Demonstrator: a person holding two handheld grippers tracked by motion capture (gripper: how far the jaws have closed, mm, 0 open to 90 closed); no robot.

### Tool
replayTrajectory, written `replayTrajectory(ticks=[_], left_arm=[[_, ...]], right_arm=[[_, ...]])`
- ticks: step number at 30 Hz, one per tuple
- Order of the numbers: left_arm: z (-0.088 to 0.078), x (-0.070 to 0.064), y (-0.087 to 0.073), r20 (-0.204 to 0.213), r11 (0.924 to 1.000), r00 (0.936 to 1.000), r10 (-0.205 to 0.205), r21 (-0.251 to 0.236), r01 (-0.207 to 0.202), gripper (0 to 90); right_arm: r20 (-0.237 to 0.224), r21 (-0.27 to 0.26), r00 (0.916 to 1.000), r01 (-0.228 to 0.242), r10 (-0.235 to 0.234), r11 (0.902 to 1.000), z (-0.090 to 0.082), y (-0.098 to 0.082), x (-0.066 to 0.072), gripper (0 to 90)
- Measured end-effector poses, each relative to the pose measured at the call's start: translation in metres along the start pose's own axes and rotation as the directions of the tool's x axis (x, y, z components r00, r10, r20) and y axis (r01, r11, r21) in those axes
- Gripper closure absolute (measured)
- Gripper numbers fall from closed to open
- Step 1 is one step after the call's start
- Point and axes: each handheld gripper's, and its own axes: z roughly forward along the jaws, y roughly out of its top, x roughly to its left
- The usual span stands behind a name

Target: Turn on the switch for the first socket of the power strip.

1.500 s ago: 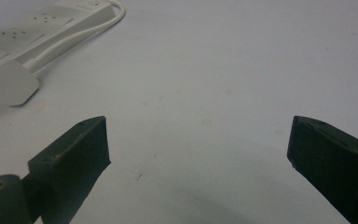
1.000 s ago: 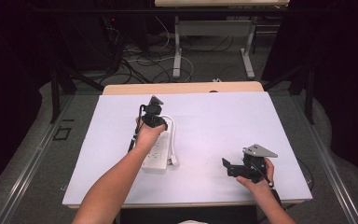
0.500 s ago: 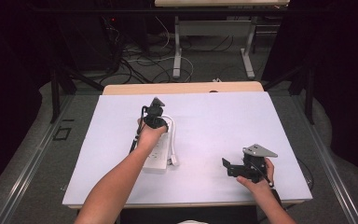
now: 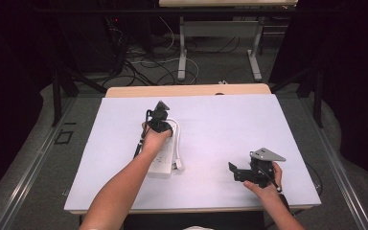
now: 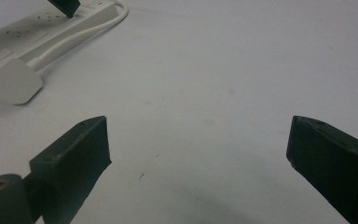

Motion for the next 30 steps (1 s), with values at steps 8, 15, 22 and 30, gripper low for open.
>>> replayTrajectory(ticks=[8, 15, 22, 30], left_arm=[[0.0000, 0.0003, -0.0004, 0.002, 1.0000, 1.0000, -0.003, -0.001, 0.003, 90.0], [0.0001, 0.0006, -0.0002, 0.003, 1.0000, 1.0000, -0.004, 0.001, 0.004, 90.0], [0.0002, 0.0011, -0.0003, 0.007, 1.0000, 1.0000, -0.006, 0.000, 0.006, 90.0], [0.0007, 0.0020, -0.0001, 0.013, 0.9999, 0.9999, -0.010, -0.003, 0.010, 90.0]], right_arm=[[0.000, 0.001, 1.0000, 0.002, -0.002, 1.0000, -0.0005, 0.0004, 0.0005, 5.0], [-0.002, -0.001, 1.0000, 0.003, -0.003, 1.0000, -0.0006, 0.0005, 0.0007, 5.0], [0.000, -0.002, 1.0000, 0.002, -0.002, 1.0000, -0.0007, 0.0005, 0.0005, 5.0], [-0.004, -0.004, 1.0000, 0.004, -0.004, 1.0000, -0.0007, 0.0007, 0.0010, 5.0]])
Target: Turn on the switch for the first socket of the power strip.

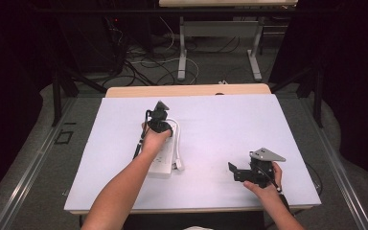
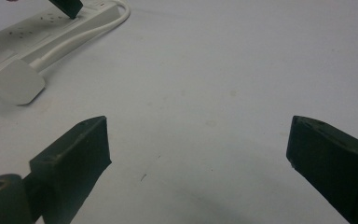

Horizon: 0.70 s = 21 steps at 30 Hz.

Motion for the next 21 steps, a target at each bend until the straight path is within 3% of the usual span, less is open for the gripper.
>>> replayTrajectory(ticks=[12, 21], left_arm=[[0.0030, 0.0015, 0.0006, 0.005, 0.9998, 0.9999, -0.016, -0.012, 0.016, 90.0], [0.0031, 0.0001, -0.0002, -0.007, 0.9998, 1.0000, -0.004, -0.020, 0.004, 90.0]], right_arm=[[0.001, 0.000, 1.0000, 0.000, 0.000, 1.0000, -0.0003, 0.0000, -0.0004, 5.0], [0.004, -0.004, 1.0000, 0.006, -0.006, 1.0000, -0.0002, 0.0000, -0.0008, 5.0]])
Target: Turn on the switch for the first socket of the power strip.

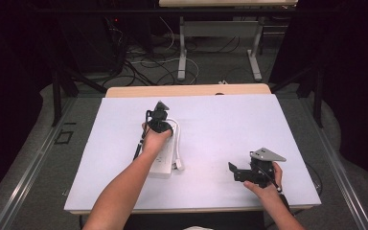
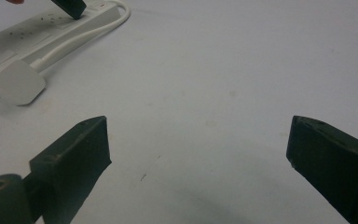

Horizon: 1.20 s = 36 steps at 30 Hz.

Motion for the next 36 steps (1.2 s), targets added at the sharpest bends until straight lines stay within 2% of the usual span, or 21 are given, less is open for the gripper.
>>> replayTrajectory(ticks=[4, 10, 20, 26, 31, 36], left_arm=[[0.0000, -0.0001, 0.0002, 0.000, 1.0000, 1.0000, 0.003, -0.001, -0.003, 90.0], [-0.0002, -0.0015, 0.0000, -0.007, 0.9999, 0.9999, 0.015, -0.008, -0.015, 88.8], [-0.0059, -0.0017, 0.0010, -0.014, 0.9993, 0.9997, 0.020, -0.030, -0.021, 77.0], [-0.0089, -0.0001, 0.0017, -0.014, 0.9991, 0.9999, 0.008, -0.041, -0.008, 64.3], [-0.0086, 0.0002, 0.0017, -0.033, 0.9976, 0.9994, 0.007, -0.068, -0.009, 51.2], [-0.0097, 0.0014, 0.0018, -0.060, 0.9961, 0.9981, 0.015, -0.086, -0.020, 42.4]], right_arm=[[0.000, 0.001, 0.9999, -0.016, 0.016, 0.9999, 0.0001, -0.0001, 0.0006, 5.1], [0.002, 0.000, 0.9999, -0.013, 0.013, 0.9999, 0.0004, -0.0001, 0.0001, 5.0], [-0.003, 0.008, 1.0000, -0.009, 0.009, 0.9999, 0.0001, 0.0000, 0.0002, 5.0], [-0.006, 0.010, 0.9999, -0.009, 0.009, 0.9999, 0.0005, -0.0001, 0.0005, 5.0], [-0.008, 0.013, 0.9999, -0.010, 0.010, 0.9999, 0.0010, -0.0003, 0.0011, 5.0], [-0.011, 0.011, 0.9999, -0.010, 0.010, 0.9999, 0.0013, -0.0004, 0.0008, 5.0]])
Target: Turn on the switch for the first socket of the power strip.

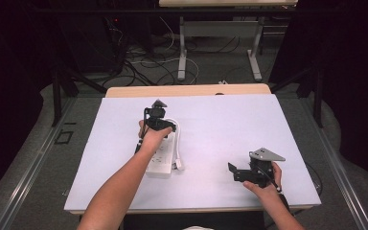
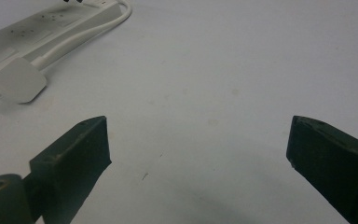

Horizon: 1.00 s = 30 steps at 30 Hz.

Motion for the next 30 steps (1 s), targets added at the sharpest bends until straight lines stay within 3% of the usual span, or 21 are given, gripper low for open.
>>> replayTrajectory(ticks=[4, 9, 11, 17, 23, 25, 27, 30], left_arm=[[-0.002, 0.002, 0.000, -0.022, 0.9999, 0.9997, 0.013, -0.010, -0.013, 38.2], [-0.003, 0.006, 0.001, -0.028, 0.9972, 0.9979, 0.058, -0.045, -0.059, 34.5], [-0.004, 0.007, 0.001, -0.021, 0.9966, 0.9982, 0.055, -0.059, -0.056, 33.4], [-0.008, 0.015, 0.002, -0.024, 0.9905, 0.9952, 0.095, -0.098, -0.097, 29.2], [-0.011, 0.018, 0.001, -0.018, 0.9899, 0.9949, 0.099, -0.101, -0.100, 26.4], [-0.011, 0.017, 0.000, -0.020, 0.9901, 0.9968, 0.078, -0.115, -0.080, 23.8], [-0.011, 0.018, 0.000, -0.018, 0.9898, 0.9959, 0.089, -0.110, -0.091, 17.0], [-0.011, 0.017, 0.000, -0.007, 0.9904, 0.9959, 0.090, -0.105, -0.090, 15.6]], right_arm=[[0.001, 0.001, 1.0000, 0.000, 0.000, 1.0000, 0.000, 0.000, 0.000, 5.1], [0.000, 0.000, 1.0000, 0.003, -0.003, 1.0000, 0.000, 0.000, 0.000, 5.1], [0.002, 0.002, 1.0000, 0.004, -0.004, 1.0000, 0.000, 0.000, 0.000, 5.1], [0.003, 0.001, 1.0000, 0.005, -0.005, 1.0000, 0.000, 0.000, 0.000, 5.1], [0.001, -0.002, 1.0000, 0.008, -0.008, 1.0000, 0.000, 0.000, 0.000, 5.1], [0.003, -0.004, 0.9999, 0.011, -0.011, 0.9999, 0.000, 0.000, 0.000, 5.1], [0.001, -0.002, 1.0000, 0.009, -0.009, 1.0000, 0.000, 0.000, 0.000, 5.1], [0.001, -0.001, 0.9999, 0.011, -0.011, 0.9999, 0.000, 0.000, 0.000, 5.1]])
